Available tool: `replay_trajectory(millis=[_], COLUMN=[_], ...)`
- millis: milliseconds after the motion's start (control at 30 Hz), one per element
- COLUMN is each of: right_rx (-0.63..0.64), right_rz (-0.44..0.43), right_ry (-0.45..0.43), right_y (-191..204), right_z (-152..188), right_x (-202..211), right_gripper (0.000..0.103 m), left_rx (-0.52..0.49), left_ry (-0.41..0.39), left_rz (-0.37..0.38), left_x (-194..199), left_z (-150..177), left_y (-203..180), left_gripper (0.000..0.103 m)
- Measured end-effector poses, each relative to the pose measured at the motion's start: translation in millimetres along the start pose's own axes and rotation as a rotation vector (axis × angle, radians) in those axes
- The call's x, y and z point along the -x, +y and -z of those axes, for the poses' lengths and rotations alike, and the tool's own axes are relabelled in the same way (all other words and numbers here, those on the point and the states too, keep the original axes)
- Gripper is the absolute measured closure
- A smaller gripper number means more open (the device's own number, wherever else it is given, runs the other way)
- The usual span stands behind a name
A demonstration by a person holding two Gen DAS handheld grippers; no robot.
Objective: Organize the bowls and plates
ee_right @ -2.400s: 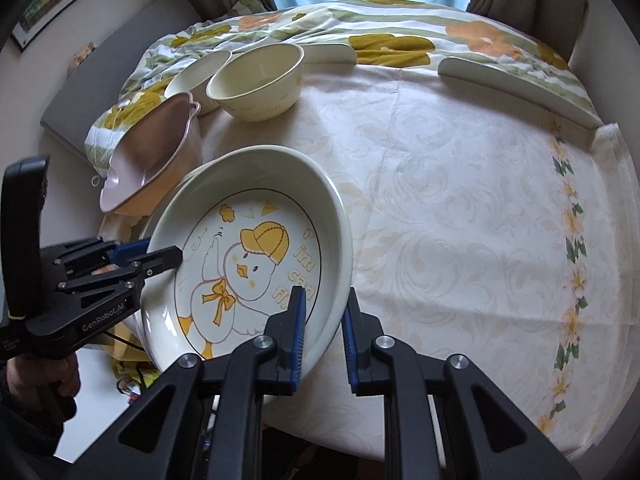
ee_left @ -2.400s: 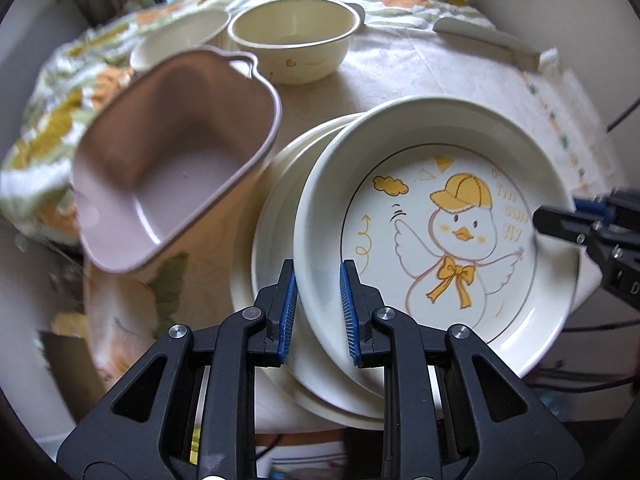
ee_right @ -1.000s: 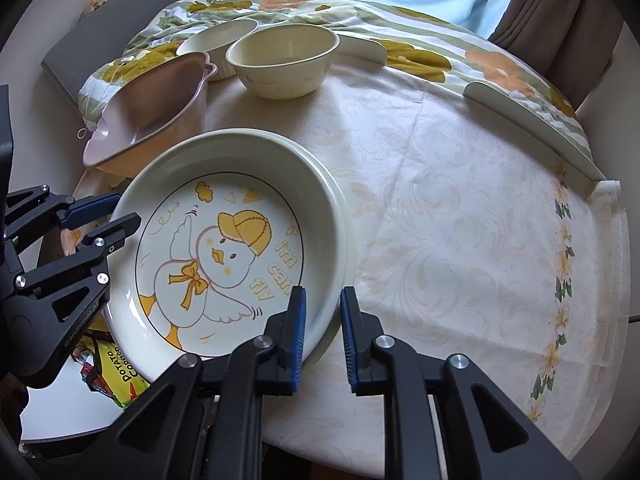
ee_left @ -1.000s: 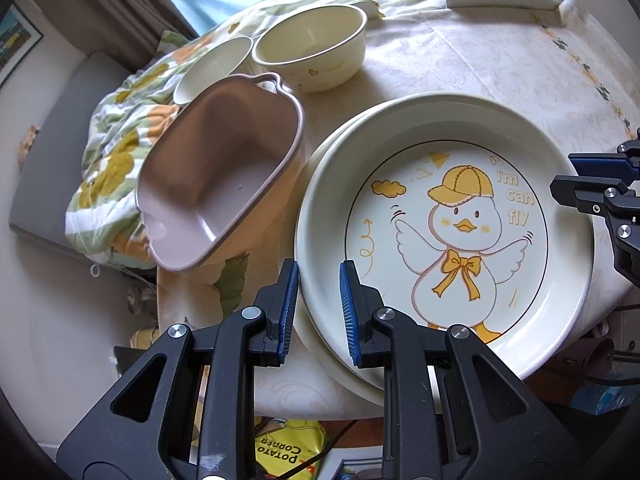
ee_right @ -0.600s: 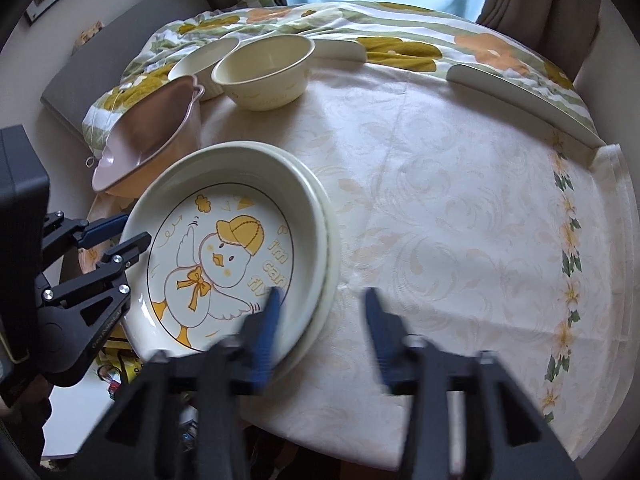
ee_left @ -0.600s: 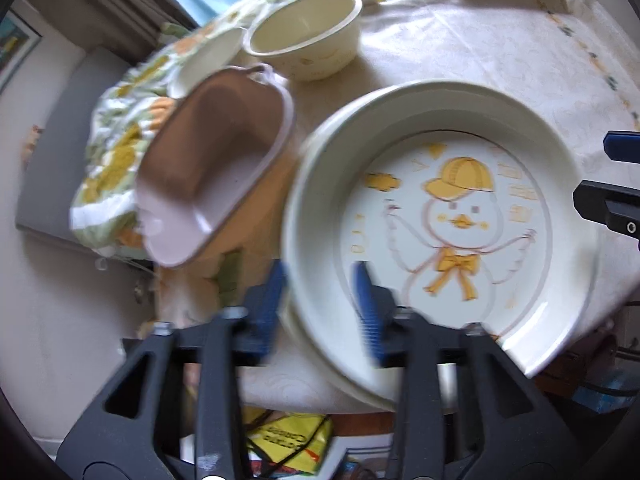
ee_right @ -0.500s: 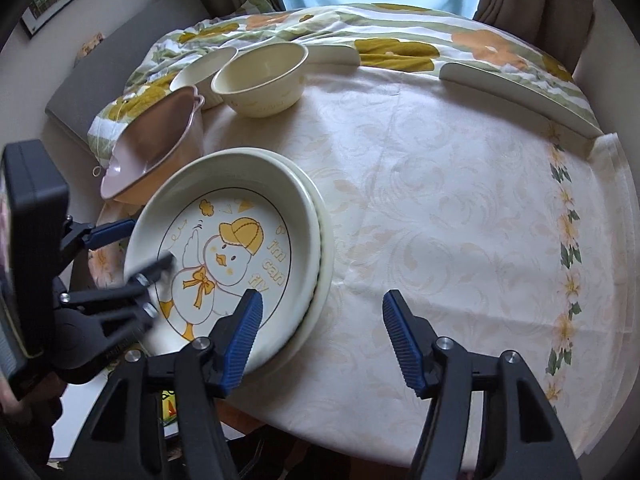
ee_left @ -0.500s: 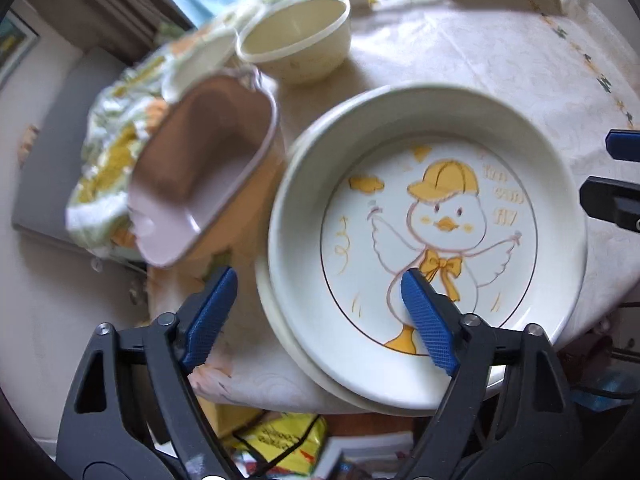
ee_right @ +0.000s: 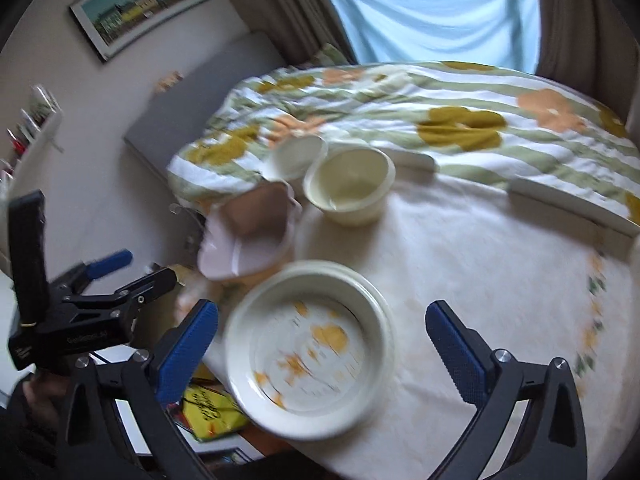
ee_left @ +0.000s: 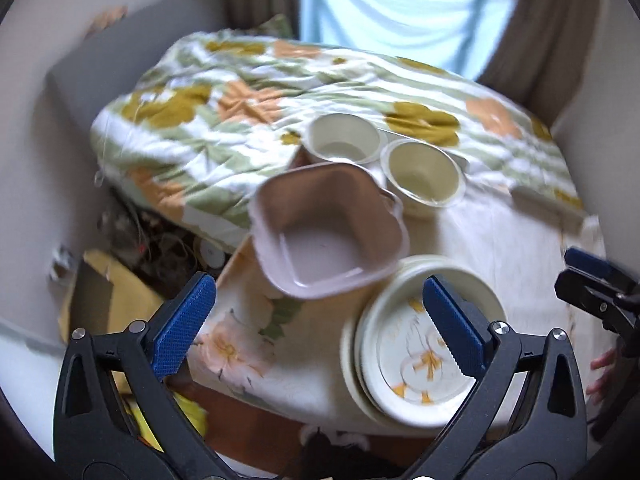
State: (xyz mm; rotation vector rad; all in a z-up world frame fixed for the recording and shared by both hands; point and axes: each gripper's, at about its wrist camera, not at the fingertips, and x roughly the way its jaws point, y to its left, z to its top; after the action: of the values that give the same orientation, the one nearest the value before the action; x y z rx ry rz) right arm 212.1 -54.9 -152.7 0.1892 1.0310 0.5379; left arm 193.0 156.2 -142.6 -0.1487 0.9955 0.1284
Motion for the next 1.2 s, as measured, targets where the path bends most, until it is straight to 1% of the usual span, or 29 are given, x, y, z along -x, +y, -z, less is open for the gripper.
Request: replay_trajectory(millis=[100,167,200,267,367,433,500,567,600,633,667,700,733,767,800,833,867,933,1033,1200], right_rx=[0.025,0.038,0.038,0.042,0.016,0.007,0.004,0.017,0.021,0.024,0.024,0.023,0.022,0.023,0.026,0.03,0.041,0.06,0.082,0.069], right_rz=[-0.014,-0.002,0.006,0.015,-0.025,-0.041,-0.042,-0.044,-0.044,-0.044,-0.041,-0.04,-0.038,-0.035,-0.028,-0.024,-0.019,0.0,0.028,0.027], right_ry=[0.055,0.099,0.108,0.16,0.216,0.242,0.264,0.286,0.296,0.306,0.312,0.316,0.316,0.317,0.316,0.317,0.319,0.314,0.301,0.273], right_y=[6,9,12,16,15,14,14,17,19,21,22,23,24,24,24,25,26,28,33,36], right_z=[-21,-34,-33,-40,-46,-49,-51,-52,-53,-52,-53,-52,-52,-51,-51,-51,-51,-51,-49,-49], right_x=[-29,-55,-60,-86,-122,-143,-157,-173,-178,-185,-191,-196,-198,-200,-202,-204,-206,-207,-206,-200], right_gripper=[0.0,0.0,0.0,0.0,0.0,0.0,0.003,0.018,0.022,0.029,0.035,0.038,0.045,0.049,0.058,0.073,0.083,0.089,0.089,0.089], left_rx=[0.072,0.113,0.136,0.171,0.207,0.213,0.215,0.218,0.219,0.215,0.206,0.2,0.196,0.194,0.192,0.189,0.187,0.179,0.153,0.103], left_ry=[0.013,0.037,0.052,0.083,0.131,0.161,0.187,0.212,0.221,0.225,0.229,0.232,0.235,0.238,0.238,0.239,0.239,0.236,0.227,0.191], left_rz=[0.023,0.041,0.053,0.074,0.091,0.1,0.108,0.117,0.122,0.124,0.119,0.117,0.117,0.121,0.118,0.115,0.115,0.119,0.113,0.103], left_x=[-22,-39,-50,-68,-97,-114,-129,-140,-146,-151,-155,-158,-162,-164,-166,-167,-168,-167,-165,-152], left_z=[-8,-10,-11,-11,-10,-9,-9,-10,-10,-11,-11,-12,-13,-13,-13,-14,-14,-15,-17,-23], left_y=[23,33,39,48,57,58,60,59,59,58,58,58,58,59,60,60,60,61,59,55], left_gripper=[0.0,0.0,0.001,0.0,0.003,0.01,0.027,0.041,0.048,0.051,0.057,0.065,0.068,0.071,0.074,0.075,0.078,0.08,0.08,0.08])
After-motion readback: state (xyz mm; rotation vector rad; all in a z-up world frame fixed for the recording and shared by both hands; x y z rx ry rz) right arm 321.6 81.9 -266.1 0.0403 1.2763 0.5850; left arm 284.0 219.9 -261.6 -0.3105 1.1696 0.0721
